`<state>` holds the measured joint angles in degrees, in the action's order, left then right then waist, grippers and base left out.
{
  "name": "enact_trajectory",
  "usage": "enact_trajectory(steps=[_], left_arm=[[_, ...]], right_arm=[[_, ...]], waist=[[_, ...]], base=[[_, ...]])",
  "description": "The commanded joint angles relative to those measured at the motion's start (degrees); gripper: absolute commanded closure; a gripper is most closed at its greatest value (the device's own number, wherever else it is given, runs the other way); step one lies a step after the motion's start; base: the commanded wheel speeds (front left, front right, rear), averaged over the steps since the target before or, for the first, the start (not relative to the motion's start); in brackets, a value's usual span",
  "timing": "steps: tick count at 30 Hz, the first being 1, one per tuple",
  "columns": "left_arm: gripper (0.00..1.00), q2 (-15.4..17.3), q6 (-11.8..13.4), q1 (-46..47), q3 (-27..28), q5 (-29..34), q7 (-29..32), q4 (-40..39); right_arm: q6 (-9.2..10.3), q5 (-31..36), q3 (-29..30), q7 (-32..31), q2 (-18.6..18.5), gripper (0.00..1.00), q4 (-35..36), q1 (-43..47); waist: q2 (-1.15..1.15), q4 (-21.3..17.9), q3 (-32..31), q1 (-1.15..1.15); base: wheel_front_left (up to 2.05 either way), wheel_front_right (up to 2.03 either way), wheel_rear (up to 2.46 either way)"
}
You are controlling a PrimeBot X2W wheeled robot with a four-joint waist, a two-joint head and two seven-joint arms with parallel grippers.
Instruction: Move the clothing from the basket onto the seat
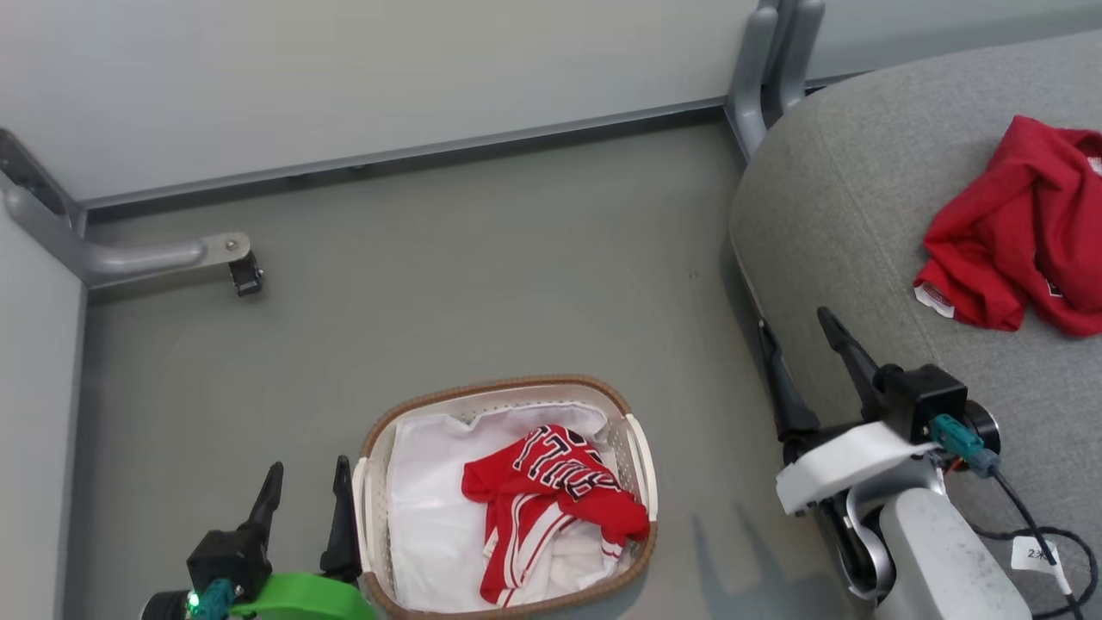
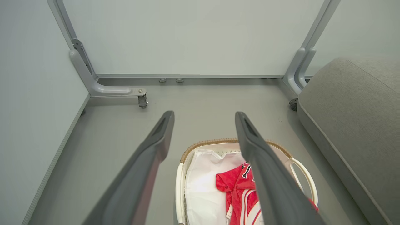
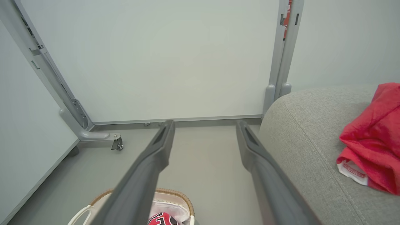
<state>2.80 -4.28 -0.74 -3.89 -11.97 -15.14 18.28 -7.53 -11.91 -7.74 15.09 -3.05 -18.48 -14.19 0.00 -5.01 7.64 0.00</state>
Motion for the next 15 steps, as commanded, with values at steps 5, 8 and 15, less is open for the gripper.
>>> enact_trajectory(steps=[5, 8, 15], left_arm=[[0.0, 0.22, -0.28, 5.39, -2.1, -1.34, -0.01, 3.34], [0.0, 0.24, -0.63, 8.01, -3.99, -0.86, -0.02, 5.68], [0.0, 0.25, -1.26, 13.84, -7.38, -0.32, -0.03, 9.8]], right_arm=[[0.07, -1.28, -0.27, 0.1, -0.06, 0.0, 3.13, -4.02], [0.08, -2.06, 0.01, 0.1, -0.02, 0.0, 5.14, -5.77], [0.08, -4.66, -1.11, 0.1, 0.0, 0.0, 9.18, -9.67]], waist=[[0.0, -2.41, 7.77, 0.0], [0.0, -3.22, 10.47, 0.0], [0.0, -5.34, 16.68, 0.0]], base=[[0.0, 0.0, 0.0], [0.0, 0.0, 0.0], [0.0, 0.0, 0.0]])
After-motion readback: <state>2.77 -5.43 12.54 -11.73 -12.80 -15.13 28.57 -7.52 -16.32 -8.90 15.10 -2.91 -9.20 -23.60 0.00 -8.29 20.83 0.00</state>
